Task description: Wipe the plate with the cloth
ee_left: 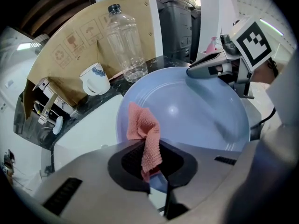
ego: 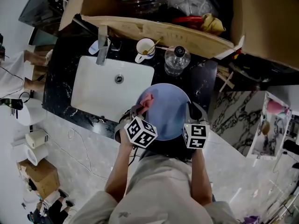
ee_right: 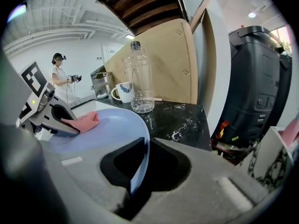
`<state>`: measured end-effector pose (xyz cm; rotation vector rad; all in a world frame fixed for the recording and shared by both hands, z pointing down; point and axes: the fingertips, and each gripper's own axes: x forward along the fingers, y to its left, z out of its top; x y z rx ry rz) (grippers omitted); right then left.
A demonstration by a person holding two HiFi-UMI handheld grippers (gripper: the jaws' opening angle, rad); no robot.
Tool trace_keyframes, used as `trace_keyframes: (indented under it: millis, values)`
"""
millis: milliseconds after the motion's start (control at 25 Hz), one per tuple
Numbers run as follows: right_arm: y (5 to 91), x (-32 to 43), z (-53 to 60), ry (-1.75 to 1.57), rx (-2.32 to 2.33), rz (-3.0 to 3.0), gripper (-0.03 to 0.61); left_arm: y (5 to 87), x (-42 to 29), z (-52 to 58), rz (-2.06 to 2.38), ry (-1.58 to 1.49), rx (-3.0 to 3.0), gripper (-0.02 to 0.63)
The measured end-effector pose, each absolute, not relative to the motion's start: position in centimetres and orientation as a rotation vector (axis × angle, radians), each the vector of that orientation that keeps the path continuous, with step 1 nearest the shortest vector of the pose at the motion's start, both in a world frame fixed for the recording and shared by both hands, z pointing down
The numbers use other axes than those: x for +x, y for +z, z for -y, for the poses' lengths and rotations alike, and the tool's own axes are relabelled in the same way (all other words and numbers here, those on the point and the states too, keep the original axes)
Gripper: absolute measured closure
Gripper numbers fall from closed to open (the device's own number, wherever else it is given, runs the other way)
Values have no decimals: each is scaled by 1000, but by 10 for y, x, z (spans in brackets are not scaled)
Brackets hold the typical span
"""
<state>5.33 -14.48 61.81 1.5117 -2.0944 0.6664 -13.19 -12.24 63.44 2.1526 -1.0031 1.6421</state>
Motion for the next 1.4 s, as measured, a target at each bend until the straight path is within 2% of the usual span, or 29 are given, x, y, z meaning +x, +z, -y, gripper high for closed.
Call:
trace_keyframes:
  millis: [1400]
  values:
    - [618,54,144,679,1516,2092,535,637,-113,52,569,1730,2157,580]
